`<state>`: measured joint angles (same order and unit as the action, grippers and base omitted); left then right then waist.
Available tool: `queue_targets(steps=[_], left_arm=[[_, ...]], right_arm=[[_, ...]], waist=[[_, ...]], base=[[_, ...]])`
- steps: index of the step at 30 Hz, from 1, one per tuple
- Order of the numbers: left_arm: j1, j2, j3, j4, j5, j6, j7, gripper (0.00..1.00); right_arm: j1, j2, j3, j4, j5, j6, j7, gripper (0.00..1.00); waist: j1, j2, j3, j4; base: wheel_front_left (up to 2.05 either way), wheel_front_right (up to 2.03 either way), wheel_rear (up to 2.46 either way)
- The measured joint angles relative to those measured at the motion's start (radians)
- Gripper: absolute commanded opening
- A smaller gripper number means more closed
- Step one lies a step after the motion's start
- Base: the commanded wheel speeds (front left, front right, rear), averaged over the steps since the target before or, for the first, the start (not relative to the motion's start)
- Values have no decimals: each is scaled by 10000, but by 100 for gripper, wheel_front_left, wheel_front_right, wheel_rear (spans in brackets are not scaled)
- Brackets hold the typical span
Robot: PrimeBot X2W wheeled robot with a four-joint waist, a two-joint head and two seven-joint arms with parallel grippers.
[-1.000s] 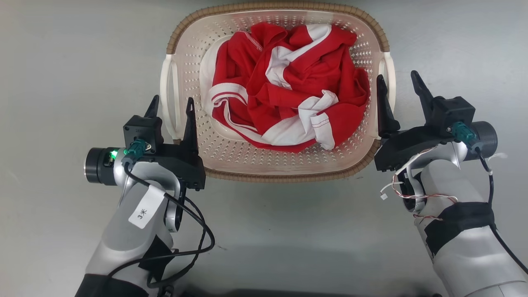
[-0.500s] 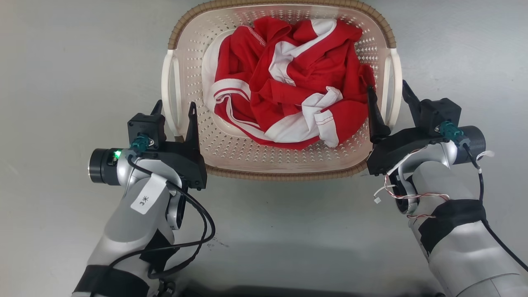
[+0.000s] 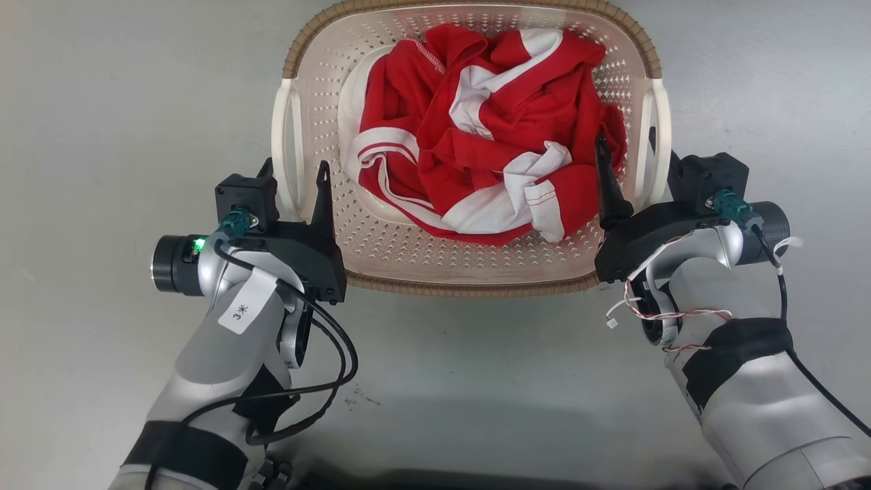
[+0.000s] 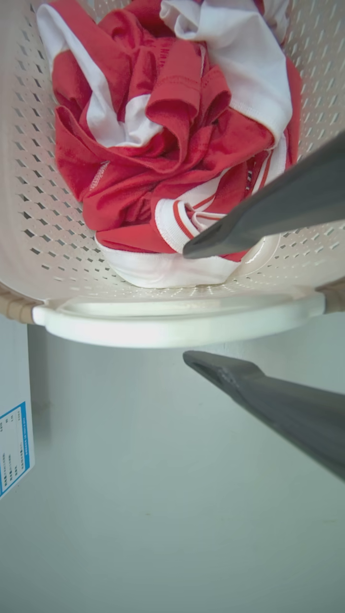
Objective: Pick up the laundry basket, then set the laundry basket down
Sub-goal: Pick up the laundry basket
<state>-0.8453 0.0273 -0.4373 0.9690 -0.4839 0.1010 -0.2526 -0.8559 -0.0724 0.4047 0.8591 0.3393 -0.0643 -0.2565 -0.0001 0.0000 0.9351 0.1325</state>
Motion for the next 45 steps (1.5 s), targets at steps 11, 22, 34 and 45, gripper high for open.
queue_targets(steps=[11,22,34,45], left_arm=[[-322,2,-493,282,-267,38,4,100],[-527,0,-871,579,-750,48,4,100],[-554,88,-1363,911,-890,33,58,0],[-526,65,-1873,1022,-1423,58,105,0]], right_arm=[[-384,0,470,278,523,-209,-2,100],[-609,-2,800,627,1022,-339,-2,99],[-794,-82,1057,1007,1565,-577,-2,0],[-685,-98,1563,1400,2280,-673,0,0]], waist=[[1,0,19,10],[1,0,25,8],[1,0,-38,-7],[1,1,-583,-65]], base=[[0,0,0],[0,0,0],[0,0,0],[0,0,0]])
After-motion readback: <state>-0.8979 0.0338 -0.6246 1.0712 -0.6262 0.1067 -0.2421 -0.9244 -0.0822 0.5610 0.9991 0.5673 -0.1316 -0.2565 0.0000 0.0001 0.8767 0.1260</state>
